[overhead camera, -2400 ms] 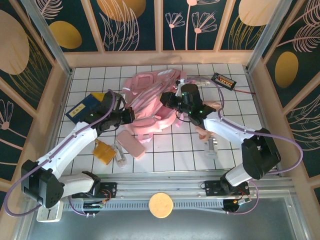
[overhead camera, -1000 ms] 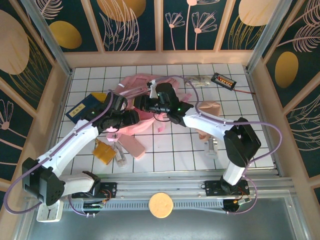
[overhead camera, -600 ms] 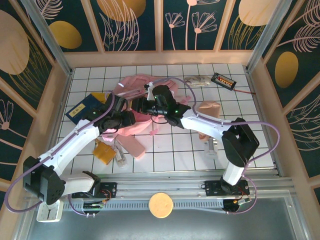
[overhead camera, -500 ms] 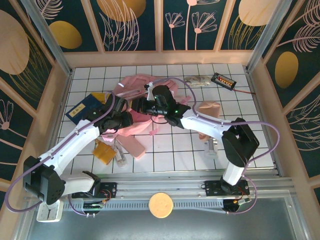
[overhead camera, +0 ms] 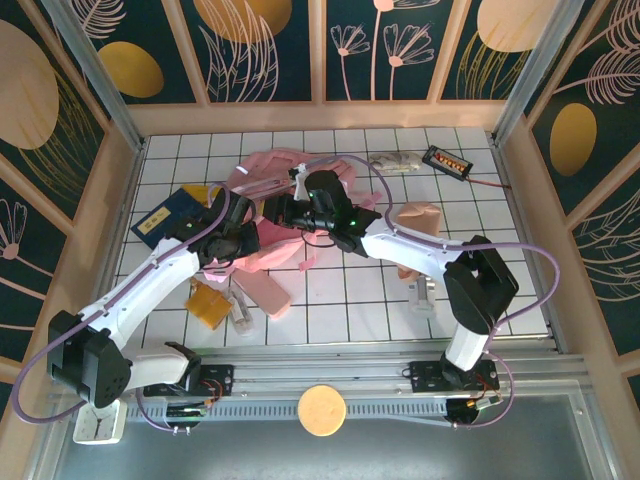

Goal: Pack the student bag

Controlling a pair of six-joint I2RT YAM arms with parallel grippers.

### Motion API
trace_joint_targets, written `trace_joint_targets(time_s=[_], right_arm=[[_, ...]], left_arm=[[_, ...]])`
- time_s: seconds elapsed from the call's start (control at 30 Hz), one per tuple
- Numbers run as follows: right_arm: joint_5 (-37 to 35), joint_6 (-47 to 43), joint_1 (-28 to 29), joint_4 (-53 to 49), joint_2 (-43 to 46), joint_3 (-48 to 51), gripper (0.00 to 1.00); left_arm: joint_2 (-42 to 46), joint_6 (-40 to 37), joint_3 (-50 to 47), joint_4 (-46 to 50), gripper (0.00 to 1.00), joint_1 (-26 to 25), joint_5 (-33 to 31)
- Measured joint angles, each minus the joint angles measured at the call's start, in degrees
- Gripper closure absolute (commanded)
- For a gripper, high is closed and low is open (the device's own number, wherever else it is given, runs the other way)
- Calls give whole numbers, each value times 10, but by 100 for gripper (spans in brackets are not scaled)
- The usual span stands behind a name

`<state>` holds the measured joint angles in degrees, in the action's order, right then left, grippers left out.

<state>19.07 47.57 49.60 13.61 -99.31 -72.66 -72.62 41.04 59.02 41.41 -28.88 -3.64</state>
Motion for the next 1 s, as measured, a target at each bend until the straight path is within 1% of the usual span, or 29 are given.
trace_joint_targets(time_s=[0.07, 0.17, 0.23, 0.33, 0.47, 0.6, 0.67, 0.77, 0.9, 1.0], right_arm=[[-2, -17, 0, -8, 0, 0, 100], [-9, -43, -7, -8, 12, 20, 100], [-12, -60, -19, -8, 34, 52, 100], [-12, -89, -44, -10, 66, 97, 100], [-13, -138, -62, -5, 108, 144, 100], [-19, -196, -52, -3, 132, 172, 100], [-32, -237, -36, -3, 133, 179, 100], [-48, -282, -10, -5, 133, 182, 100], [-67, -313, -2, 7, 135, 199, 100], [-86, -330, -7, 15, 141, 225, 100]], left_arm=[[2, 0, 2, 7, 100, 0, 1], [6, -7, 20, 28, 100, 8, 7], [12, -18, 34, 34, 100, 17, 26], [18, -37, 50, 31, 100, 22, 74], [21, -48, 43, 14, 100, 31, 134], [24, -43, 15, -10, 100, 54, 194], [25, -32, 0, -26, 100, 71, 226], [22, -19, -8, -37, 100, 92, 255], [10, -23, -5, -37, 100, 103, 282], [-1, -33, -3, -34, 100, 111, 322]])
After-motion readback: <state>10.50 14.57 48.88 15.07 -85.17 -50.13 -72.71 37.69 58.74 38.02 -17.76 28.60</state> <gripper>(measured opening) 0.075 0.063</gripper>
